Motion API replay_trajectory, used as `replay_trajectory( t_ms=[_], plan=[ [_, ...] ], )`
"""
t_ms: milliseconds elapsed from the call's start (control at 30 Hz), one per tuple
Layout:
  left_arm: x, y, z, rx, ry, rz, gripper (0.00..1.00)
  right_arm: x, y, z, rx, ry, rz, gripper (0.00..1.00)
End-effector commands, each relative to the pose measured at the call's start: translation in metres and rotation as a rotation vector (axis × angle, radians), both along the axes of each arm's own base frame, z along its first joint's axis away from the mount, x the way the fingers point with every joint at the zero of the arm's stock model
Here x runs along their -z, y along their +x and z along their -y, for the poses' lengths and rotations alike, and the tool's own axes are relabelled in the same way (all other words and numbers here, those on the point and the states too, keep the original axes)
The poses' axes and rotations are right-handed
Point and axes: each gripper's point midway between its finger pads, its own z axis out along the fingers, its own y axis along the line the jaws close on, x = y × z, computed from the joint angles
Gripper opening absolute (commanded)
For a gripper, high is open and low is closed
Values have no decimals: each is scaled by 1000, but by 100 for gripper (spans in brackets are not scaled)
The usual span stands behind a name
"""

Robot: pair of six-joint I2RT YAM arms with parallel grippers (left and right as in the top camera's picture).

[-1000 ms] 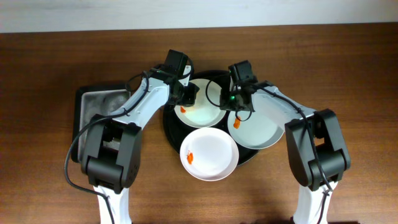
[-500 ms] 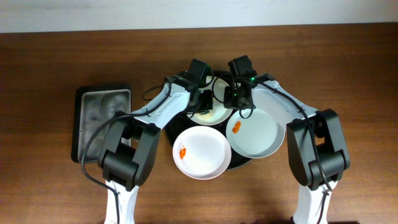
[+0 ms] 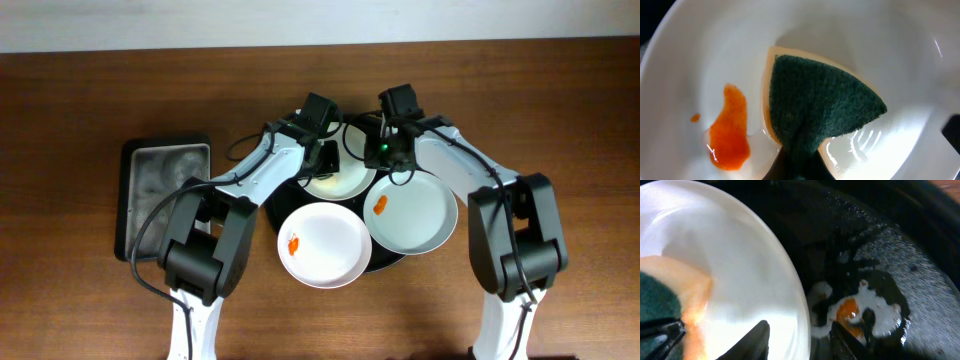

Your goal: Clean dirty plates on tray and stack at the side

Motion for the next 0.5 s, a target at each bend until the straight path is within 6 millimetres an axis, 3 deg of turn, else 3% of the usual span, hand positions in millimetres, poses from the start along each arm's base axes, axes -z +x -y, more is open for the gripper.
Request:
replay_trajectory(
  t_ms=[0,33,100,167,333,467],
  plan=[
    [40,-2,-34,-57,132,-45,0,18,-3,-3,-13,63,-60,25],
    [40,-2,-33,-55,132,-45,0,18,-4,-3,-13,62,-60,20],
    [40,-2,-33,-54,132,-45,0,19,-5,-3,-13,59,-64,21],
    [40,-2,-33,-55,132,-44,0,22,-5,-2,-10,51,-68,4],
    [39,1,-33,-39,141,-28,0,29,-9,-3,13,69,-101,4],
    [41,9,-58,-34,292,28,0,31,-11,2,43,47,-114,4]
  ],
)
